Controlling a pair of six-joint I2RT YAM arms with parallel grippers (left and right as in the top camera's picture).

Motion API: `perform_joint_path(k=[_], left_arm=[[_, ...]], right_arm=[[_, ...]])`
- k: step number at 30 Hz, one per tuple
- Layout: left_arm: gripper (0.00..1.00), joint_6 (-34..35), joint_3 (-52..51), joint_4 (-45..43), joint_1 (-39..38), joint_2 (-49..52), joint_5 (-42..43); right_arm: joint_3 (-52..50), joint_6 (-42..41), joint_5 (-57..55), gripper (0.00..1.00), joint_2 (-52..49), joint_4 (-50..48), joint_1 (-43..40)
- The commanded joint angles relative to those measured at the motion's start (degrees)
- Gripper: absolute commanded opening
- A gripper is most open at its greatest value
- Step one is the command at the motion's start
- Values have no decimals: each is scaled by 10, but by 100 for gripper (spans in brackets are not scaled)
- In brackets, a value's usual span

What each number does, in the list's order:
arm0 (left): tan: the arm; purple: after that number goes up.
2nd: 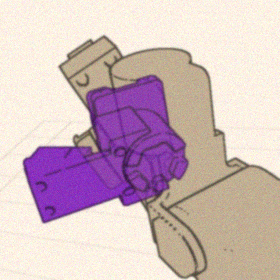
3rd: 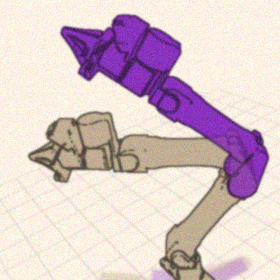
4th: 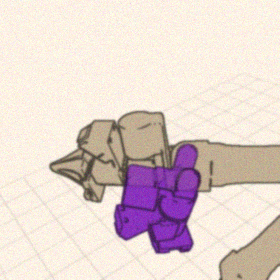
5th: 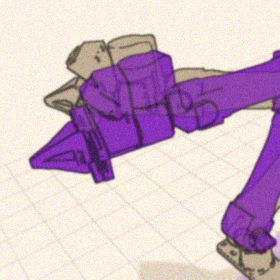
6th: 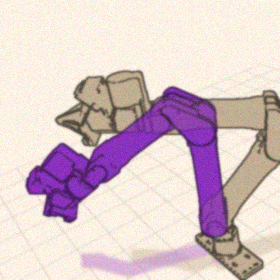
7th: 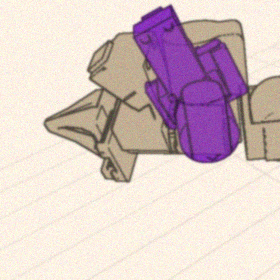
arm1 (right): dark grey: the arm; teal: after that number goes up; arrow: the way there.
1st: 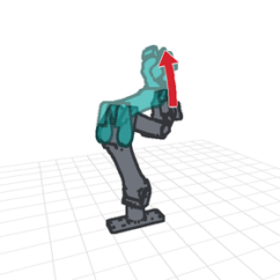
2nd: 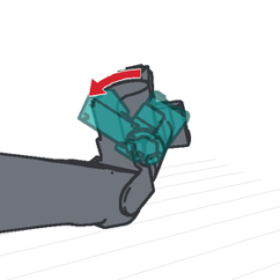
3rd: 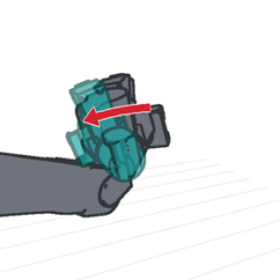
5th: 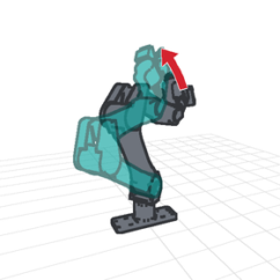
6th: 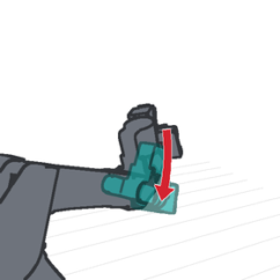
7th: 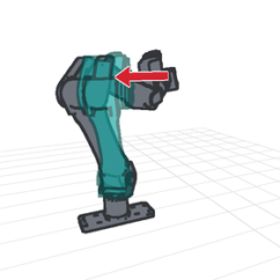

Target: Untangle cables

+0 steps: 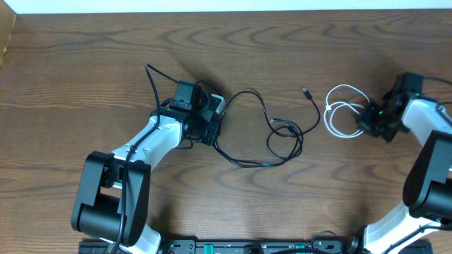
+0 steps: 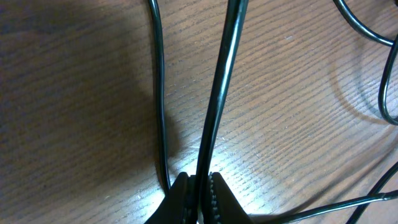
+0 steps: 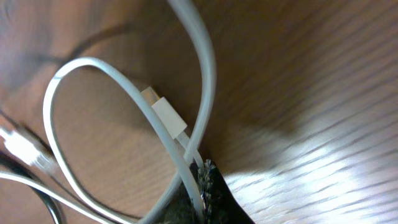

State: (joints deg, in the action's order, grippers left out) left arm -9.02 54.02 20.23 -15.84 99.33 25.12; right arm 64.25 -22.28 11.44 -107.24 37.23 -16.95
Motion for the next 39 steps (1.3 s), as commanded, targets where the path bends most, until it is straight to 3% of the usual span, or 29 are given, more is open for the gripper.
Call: perform_joint_path(k=[1, 6, 10, 17, 18, 20, 21, 22, 39], left_arm=[[8, 1, -3, 0, 1, -1, -5], [8, 1, -3, 0, 1, -1, -5], [8, 1, -3, 0, 1, -1, -5], [8, 1, -3, 0, 1, -1, -5], [8, 1, -3, 0, 1, -1, -5], [8, 1, -3, 0, 1, -1, -5], [8, 1, -3, 0, 1, -1, -5], [8, 1, -3, 0, 1, -1, -5], [8, 1, -3, -2, 1, -1, -5]], right_arm=[[80, 12, -17, 1, -4, 27, -22], [235, 35, -43, 1, -4, 128, -33], [302, 41, -104, 1, -4, 162, -32], [274, 41, -126, 2, -6, 172, -32], [267, 41, -126, 8, -6, 171, -32], [256, 39, -126, 66, -6, 167, -32], [250, 29, -123, 88, -6, 165, -32], [247, 15, -118, 99, -6, 165, -32], [240, 0, 136, 99, -6, 244, -24]])
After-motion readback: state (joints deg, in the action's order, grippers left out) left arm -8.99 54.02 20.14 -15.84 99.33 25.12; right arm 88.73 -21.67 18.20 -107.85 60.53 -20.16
